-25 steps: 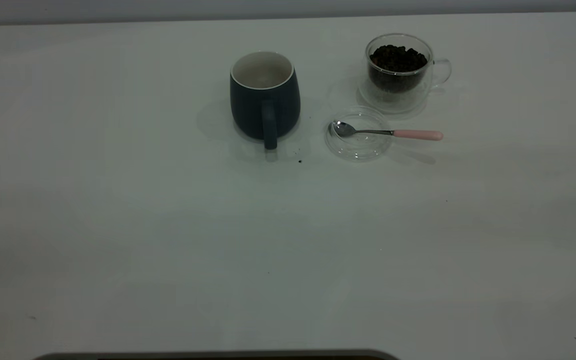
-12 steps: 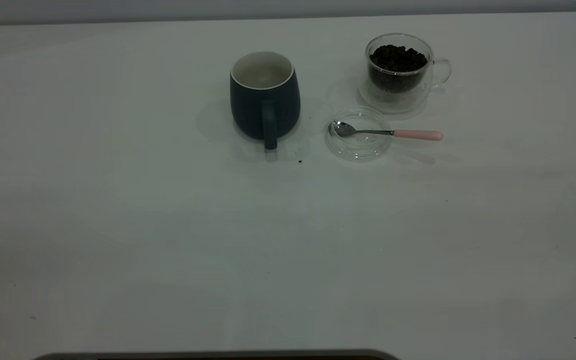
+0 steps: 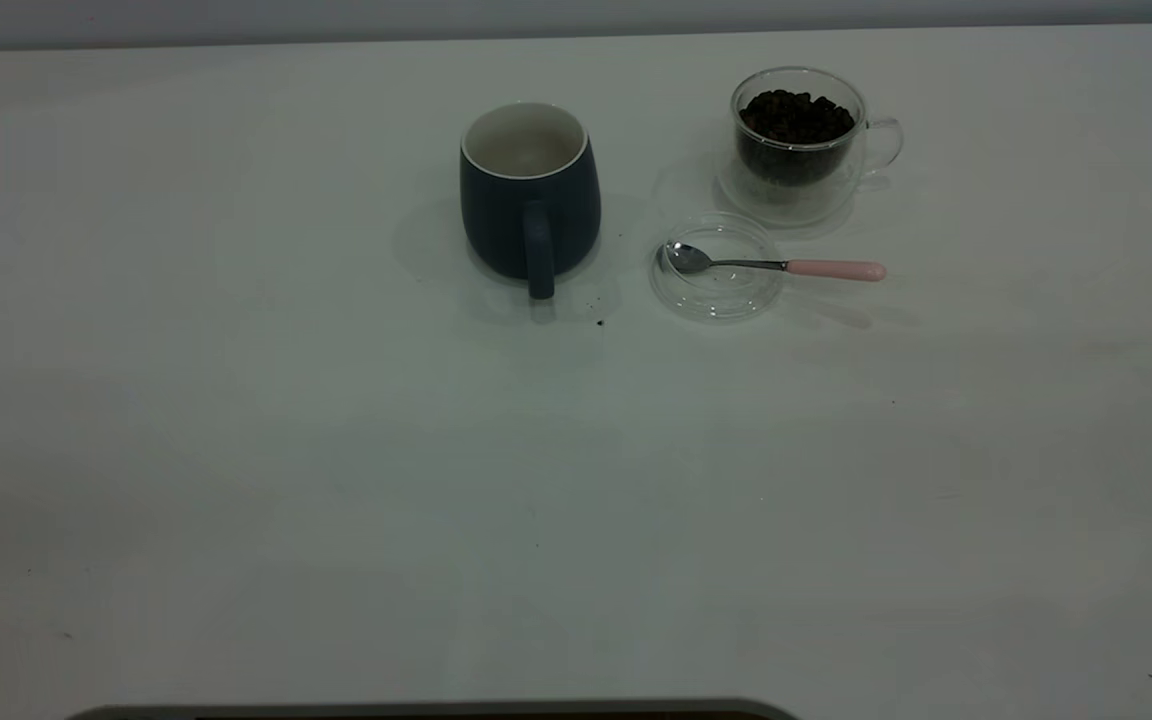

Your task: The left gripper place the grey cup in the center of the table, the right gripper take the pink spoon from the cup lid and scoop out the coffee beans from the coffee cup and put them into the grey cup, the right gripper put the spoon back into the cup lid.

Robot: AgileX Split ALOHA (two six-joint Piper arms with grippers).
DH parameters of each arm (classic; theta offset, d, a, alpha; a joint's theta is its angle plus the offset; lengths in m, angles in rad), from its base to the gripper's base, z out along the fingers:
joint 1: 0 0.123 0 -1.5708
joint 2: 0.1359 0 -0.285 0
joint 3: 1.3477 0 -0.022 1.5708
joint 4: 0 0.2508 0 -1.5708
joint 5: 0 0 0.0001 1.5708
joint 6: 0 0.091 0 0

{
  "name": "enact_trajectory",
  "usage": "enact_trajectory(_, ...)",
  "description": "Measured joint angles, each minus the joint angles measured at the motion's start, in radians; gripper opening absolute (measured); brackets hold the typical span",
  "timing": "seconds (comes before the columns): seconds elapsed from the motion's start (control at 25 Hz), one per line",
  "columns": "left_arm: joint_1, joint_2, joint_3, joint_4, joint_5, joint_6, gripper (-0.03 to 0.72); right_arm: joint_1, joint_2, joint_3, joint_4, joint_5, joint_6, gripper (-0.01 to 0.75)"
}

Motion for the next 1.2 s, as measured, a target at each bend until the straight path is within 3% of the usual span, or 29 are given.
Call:
enact_trajectory(0.32,0.0,0.0,0.0,0.0,0.0,-0.002,0.565,0.0,0.0,0.0,-0.003,0.0,0.008,0.591)
enact_trajectory(0.64,0.0,0.0,0.0,0.0,0.0,-0.001,0.565,0.0,0.0,0.0,-0.072,0.001,0.147,0.591)
enact_trajectory(1.2,0.0,0.0,0.0,0.0,0.0,-0.001,0.565,0.0,0.0,0.0,-0.077,0.001,0.151,0.591)
